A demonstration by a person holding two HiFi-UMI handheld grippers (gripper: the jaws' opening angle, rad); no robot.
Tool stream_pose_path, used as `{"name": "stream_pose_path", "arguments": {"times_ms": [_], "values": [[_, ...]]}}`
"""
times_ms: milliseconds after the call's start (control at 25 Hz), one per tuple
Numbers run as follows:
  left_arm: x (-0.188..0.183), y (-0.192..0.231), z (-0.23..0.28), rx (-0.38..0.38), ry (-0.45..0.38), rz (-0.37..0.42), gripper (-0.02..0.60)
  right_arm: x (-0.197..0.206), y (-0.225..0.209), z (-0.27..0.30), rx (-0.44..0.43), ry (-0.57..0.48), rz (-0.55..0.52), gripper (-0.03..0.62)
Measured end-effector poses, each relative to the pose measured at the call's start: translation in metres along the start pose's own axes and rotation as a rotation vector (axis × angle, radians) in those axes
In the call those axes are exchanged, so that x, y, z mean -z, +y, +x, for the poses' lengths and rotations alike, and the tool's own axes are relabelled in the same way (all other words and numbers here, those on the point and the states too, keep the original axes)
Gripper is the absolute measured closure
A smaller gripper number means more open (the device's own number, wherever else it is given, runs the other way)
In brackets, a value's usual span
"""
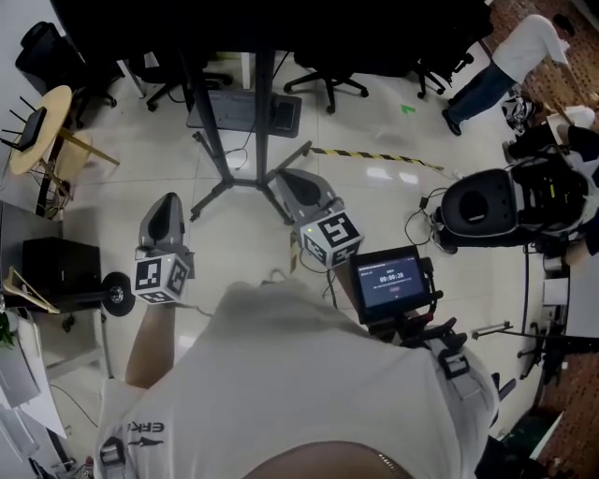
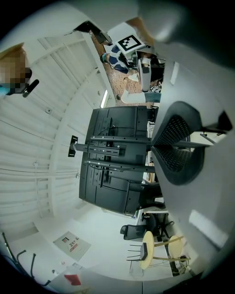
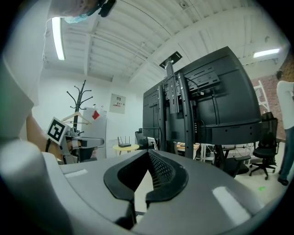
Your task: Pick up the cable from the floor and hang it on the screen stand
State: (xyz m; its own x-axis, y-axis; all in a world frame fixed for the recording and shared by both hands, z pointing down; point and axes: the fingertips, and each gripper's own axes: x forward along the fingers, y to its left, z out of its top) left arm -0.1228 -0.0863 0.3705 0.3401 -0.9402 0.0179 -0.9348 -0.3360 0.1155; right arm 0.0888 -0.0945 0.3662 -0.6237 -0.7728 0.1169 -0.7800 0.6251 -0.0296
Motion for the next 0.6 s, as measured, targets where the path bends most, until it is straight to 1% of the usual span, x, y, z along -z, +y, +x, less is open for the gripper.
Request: {"name": "stream_pose_path", "arguments": {"times_ms": [200,600], "values": [[0.0025,-0.0016,0.0016,0.006,0.004,-0.009,0.578,0.0040,-0.0032,-0.0025,0.014,-0.005,0.005,0.582],[-0.0029,-0.0041,0.0022,0.017,-0.002,0.001,0.578,-0.0023,-0.0034,-0.0026,0.014,-0.010,-0.013,0.582]]}}
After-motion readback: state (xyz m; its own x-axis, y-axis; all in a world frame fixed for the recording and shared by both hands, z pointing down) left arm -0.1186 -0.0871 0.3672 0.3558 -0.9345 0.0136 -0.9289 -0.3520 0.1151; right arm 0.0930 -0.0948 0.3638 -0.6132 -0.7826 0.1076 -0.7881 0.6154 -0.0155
